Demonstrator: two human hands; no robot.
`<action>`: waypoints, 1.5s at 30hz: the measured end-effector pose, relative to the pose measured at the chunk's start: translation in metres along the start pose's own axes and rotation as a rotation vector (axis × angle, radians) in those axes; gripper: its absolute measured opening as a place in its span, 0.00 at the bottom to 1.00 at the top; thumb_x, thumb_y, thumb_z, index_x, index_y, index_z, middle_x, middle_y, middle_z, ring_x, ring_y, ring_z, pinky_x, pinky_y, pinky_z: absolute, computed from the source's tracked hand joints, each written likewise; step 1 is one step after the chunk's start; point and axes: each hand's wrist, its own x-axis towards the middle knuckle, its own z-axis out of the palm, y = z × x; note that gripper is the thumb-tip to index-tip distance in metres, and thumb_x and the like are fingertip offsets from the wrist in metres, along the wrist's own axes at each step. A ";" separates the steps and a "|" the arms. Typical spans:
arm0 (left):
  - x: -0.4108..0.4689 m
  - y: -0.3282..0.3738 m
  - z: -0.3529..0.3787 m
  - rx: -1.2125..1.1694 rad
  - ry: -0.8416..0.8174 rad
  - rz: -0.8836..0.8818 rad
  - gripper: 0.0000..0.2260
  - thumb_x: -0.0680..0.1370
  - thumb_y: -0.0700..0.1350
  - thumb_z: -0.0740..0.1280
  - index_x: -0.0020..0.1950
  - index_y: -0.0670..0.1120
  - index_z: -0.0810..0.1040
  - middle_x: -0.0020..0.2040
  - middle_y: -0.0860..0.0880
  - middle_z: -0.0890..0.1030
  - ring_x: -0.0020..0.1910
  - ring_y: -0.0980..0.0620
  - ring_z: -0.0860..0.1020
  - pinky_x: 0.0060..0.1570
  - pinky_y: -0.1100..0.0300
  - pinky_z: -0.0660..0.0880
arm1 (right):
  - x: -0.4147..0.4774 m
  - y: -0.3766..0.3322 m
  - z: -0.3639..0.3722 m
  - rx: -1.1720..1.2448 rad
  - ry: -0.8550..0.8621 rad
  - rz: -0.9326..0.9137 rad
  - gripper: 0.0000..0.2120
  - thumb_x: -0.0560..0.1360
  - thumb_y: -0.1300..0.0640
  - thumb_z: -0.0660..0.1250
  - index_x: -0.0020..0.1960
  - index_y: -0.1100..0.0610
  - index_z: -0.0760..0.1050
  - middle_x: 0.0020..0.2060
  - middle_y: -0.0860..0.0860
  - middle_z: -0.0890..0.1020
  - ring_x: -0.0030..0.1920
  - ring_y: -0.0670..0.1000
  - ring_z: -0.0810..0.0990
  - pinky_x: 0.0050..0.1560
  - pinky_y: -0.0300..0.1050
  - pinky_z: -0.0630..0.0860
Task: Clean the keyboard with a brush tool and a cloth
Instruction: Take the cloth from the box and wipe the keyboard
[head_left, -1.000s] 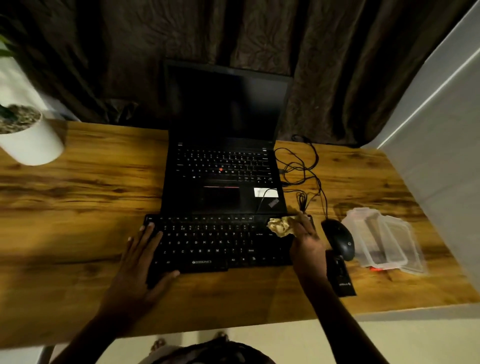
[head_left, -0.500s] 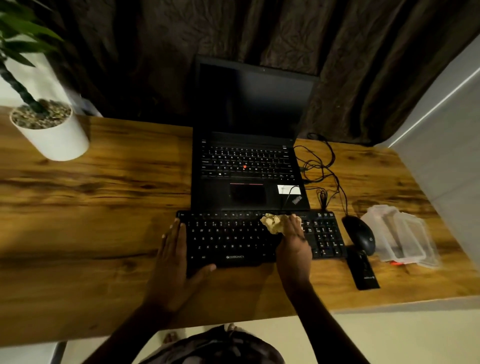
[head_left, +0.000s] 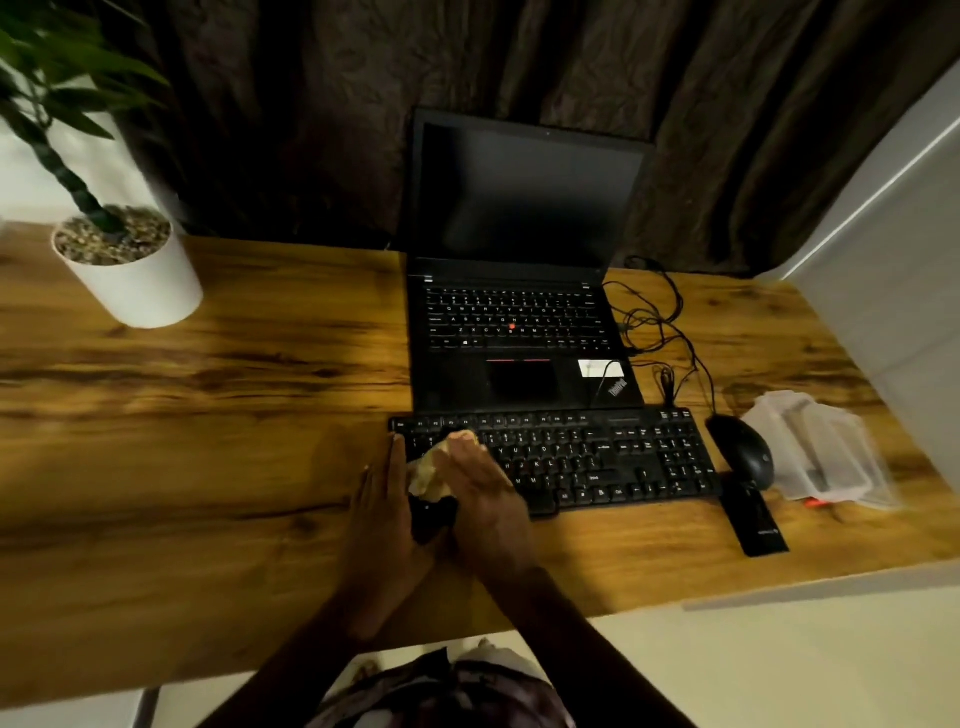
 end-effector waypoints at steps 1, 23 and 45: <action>0.003 -0.002 -0.003 -0.013 -0.016 -0.018 0.56 0.67 0.61 0.75 0.81 0.54 0.38 0.80 0.46 0.54 0.77 0.41 0.59 0.74 0.44 0.57 | 0.003 -0.002 0.003 0.011 -0.031 -0.067 0.31 0.66 0.63 0.73 0.68 0.56 0.73 0.68 0.55 0.77 0.68 0.56 0.75 0.65 0.54 0.76; 0.041 -0.003 -0.045 0.134 -0.179 0.070 0.65 0.53 0.80 0.68 0.81 0.55 0.42 0.81 0.56 0.47 0.76 0.48 0.55 0.72 0.41 0.57 | 0.018 0.008 -0.003 -0.030 0.116 0.202 0.23 0.73 0.62 0.56 0.65 0.59 0.78 0.66 0.59 0.78 0.67 0.61 0.76 0.61 0.58 0.78; 0.043 -0.001 -0.046 0.066 -0.175 0.033 0.67 0.51 0.77 0.73 0.78 0.59 0.36 0.80 0.55 0.55 0.75 0.47 0.58 0.72 0.42 0.55 | 0.032 0.012 -0.002 0.002 0.125 0.265 0.26 0.70 0.69 0.56 0.64 0.59 0.79 0.64 0.59 0.79 0.65 0.62 0.78 0.59 0.58 0.80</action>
